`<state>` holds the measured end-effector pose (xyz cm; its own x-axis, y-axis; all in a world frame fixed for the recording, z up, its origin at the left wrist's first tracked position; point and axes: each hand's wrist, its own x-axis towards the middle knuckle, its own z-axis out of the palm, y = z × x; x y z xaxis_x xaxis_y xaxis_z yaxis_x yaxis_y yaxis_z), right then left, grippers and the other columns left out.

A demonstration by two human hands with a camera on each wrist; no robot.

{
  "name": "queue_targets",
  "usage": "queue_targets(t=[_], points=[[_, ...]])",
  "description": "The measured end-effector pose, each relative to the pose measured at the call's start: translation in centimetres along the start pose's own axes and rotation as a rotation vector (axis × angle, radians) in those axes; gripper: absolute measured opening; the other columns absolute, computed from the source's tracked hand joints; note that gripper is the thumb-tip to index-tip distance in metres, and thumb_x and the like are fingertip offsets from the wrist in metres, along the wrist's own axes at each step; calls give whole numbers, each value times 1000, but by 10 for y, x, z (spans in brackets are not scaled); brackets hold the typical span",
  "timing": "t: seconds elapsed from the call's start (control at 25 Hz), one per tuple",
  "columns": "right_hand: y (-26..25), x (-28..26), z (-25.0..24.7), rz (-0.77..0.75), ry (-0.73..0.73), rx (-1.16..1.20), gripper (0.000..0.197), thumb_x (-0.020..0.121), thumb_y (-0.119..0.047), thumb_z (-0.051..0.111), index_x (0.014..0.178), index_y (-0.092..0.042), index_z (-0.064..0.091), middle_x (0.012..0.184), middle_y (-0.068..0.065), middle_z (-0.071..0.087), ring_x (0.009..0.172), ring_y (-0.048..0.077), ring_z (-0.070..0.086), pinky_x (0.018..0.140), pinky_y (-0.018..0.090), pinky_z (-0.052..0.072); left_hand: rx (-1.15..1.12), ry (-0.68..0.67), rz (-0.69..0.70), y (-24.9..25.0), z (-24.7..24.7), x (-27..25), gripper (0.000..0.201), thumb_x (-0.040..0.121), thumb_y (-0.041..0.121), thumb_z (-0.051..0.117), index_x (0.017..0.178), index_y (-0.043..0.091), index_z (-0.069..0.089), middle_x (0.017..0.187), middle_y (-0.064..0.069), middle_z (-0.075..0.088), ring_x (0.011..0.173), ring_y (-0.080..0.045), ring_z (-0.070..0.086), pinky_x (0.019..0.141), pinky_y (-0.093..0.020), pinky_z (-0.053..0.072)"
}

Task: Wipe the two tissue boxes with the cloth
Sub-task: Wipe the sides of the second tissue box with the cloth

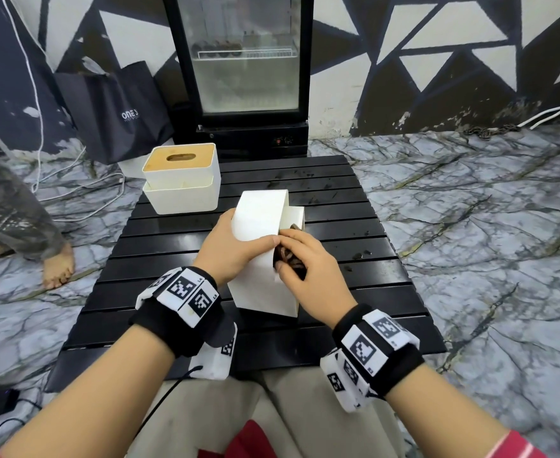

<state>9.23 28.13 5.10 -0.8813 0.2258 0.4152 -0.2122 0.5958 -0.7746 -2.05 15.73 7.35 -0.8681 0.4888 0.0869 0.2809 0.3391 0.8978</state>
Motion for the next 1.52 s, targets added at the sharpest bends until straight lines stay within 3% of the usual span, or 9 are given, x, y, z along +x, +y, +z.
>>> queue_targets(t=[0.16, 0.28, 0.4, 0.6, 0.8, 1.0, 1.16, 1.32, 1.52], points=[[6, -14, -3, -108, -33, -4, 41, 81, -13, 57, 122, -12, 56, 124, -11, 45, 121, -6, 32, 104, 5, 20, 10, -6, -3, -4, 0, 2, 93, 45, 64, 71, 124, 20, 50, 120, 3, 59, 109, -14, 57, 87, -28, 47], [12, -6, -12, -76, -52, 26, 41, 80, -19, 57, 121, -16, 57, 124, -11, 48, 123, -2, 36, 105, 9, 24, -4, -10, -12, -4, 0, 2, 91, 46, 63, 73, 123, 20, 51, 120, 3, 60, 109, -13, 58, 92, -33, 48], [7, -1, -4, -27, -24, 15, 41, 81, -16, 56, 123, -15, 56, 127, -5, 50, 126, 3, 35, 108, 16, 25, -19, -3, -3, -2, 0, 1, 91, 45, 62, 73, 123, 19, 51, 118, 3, 61, 107, -12, 59, 88, -29, 47], [8, -13, -9, -124, -59, -2, 41, 81, -13, 58, 122, -13, 57, 123, -13, 45, 120, -6, 33, 103, 4, 20, 1, -10, -14, -5, -1, 1, 94, 46, 63, 72, 127, 20, 48, 120, 4, 60, 109, -13, 57, 92, -33, 48], [10, -1, -7, -45, -40, 11, 41, 80, -18, 56, 121, -16, 57, 124, -10, 50, 124, 3, 38, 106, 16, 26, -31, -3, -2, -1, 0, 0, 92, 45, 61, 73, 124, 18, 51, 118, 2, 61, 108, -14, 59, 91, -32, 48], [9, -12, -6, -105, -56, 8, 41, 80, -14, 57, 121, -14, 57, 125, -8, 49, 121, -4, 34, 104, 6, 21, -5, 9, 3, -2, 1, -3, 92, 46, 62, 70, 125, 21, 49, 121, 3, 58, 110, -14, 56, 89, -31, 47], [12, -4, -9, -53, -59, 36, 41, 80, -16, 57, 121, -17, 57, 123, -13, 48, 124, 1, 37, 105, 11, 25, -23, -6, 3, 0, 1, -1, 90, 47, 61, 72, 124, 20, 50, 121, 2, 60, 110, -14, 58, 94, -35, 48], [7, -8, 2, -43, -28, 32, 42, 80, -16, 55, 122, -15, 56, 124, -13, 46, 125, -2, 33, 107, 11, 23, -11, 8, 9, 0, 1, -2, 92, 46, 61, 70, 125, 20, 49, 120, 4, 59, 109, -11, 57, 85, -25, 46], [10, -7, -13, -79, -88, 18, 42, 78, -16, 58, 120, -17, 58, 123, -16, 47, 121, -1, 38, 102, 5, 23, -1, -13, -29, -3, -1, 1, 93, 48, 63, 74, 126, 20, 49, 120, 4, 61, 109, -13, 58, 96, -41, 48]])
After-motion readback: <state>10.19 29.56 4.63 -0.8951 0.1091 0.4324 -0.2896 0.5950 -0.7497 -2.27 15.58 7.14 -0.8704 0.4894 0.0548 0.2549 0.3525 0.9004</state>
